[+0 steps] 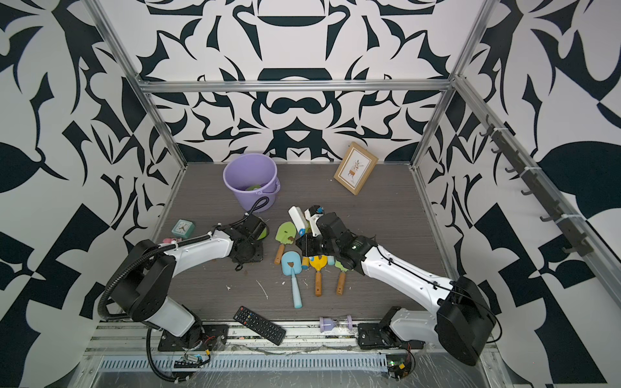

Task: Brush the soil off the hand trowel and place it into the bucket
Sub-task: Pick up the hand trowel from the center of the board.

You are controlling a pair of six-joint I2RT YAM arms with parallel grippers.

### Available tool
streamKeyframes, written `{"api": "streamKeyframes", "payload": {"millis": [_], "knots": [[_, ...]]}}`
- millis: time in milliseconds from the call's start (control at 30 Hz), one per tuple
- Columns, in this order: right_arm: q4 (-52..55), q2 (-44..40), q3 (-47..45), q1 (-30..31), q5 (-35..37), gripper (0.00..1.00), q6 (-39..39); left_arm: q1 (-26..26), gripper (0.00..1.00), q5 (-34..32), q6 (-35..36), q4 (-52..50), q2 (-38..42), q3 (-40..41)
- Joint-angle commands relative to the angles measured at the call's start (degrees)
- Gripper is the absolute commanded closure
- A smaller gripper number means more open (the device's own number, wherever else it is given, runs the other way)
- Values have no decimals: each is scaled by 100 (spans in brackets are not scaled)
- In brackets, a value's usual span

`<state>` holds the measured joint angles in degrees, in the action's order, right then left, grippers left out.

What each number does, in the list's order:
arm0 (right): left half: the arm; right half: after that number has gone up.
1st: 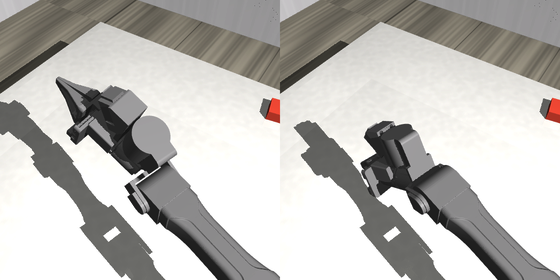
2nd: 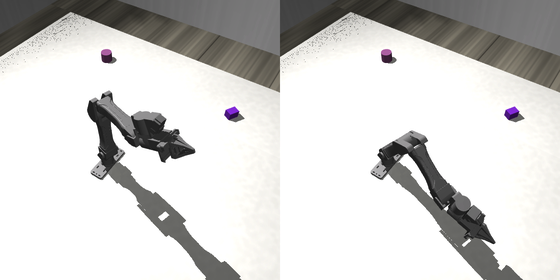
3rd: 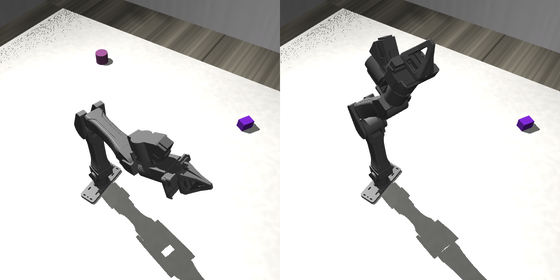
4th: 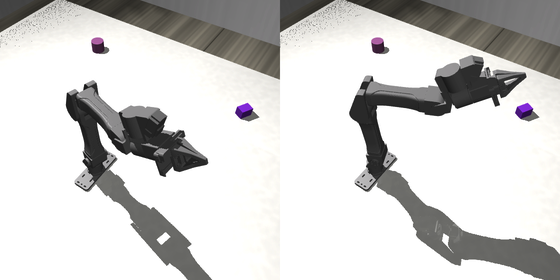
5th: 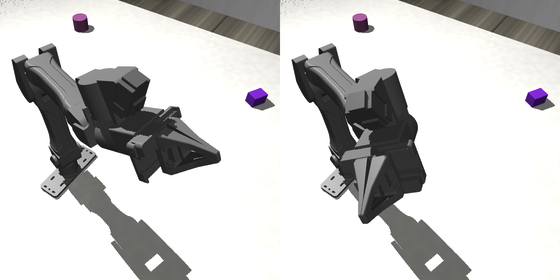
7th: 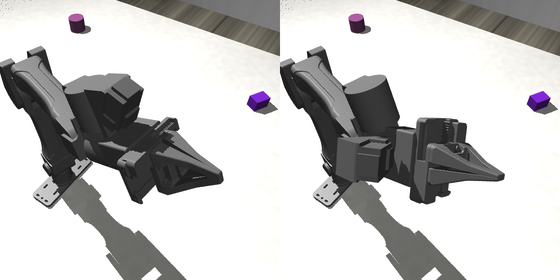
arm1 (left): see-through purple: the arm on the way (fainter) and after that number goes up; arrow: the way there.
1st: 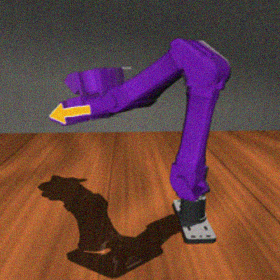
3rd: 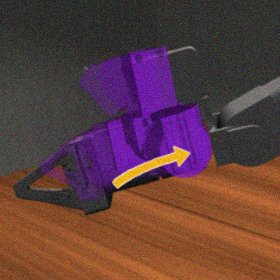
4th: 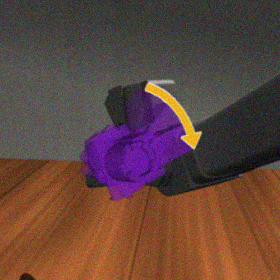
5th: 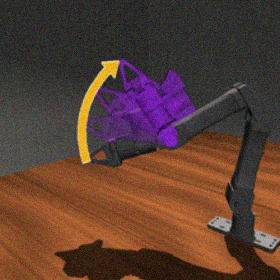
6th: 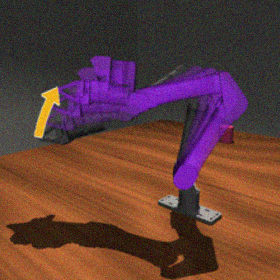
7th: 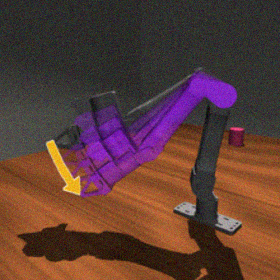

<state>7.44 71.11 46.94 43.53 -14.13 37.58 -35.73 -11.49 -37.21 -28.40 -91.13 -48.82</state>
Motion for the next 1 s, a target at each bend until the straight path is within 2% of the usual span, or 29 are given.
{"api": "streamKeyframes", "payload": {"millis": [0,233,400,533,667,833,967], "knots": [[-289,-27,15,-10,-46,100,61,-13,62,-39,88,30,-51,-23],[-319,-45,-35,-2,-55,100,87,-13,63,-65,38,83,32,81],[-322,-24,-29,2,-72,100,82,-13,67,-33,39,119,157,177],[-332,-3,-44,4,-75,100,74,-15,79,-38,21,106,233,232],[-322,33,-22,7,-125,100,58,-13,100,-140,-10,0,351,243],[-124,108,90,23,-160,100,-61,-31,100,-520,49,-665,666,1],[364,182,402,58,-242,100,-306,-57,100,-219,495,-1613,1145,-412]]}}
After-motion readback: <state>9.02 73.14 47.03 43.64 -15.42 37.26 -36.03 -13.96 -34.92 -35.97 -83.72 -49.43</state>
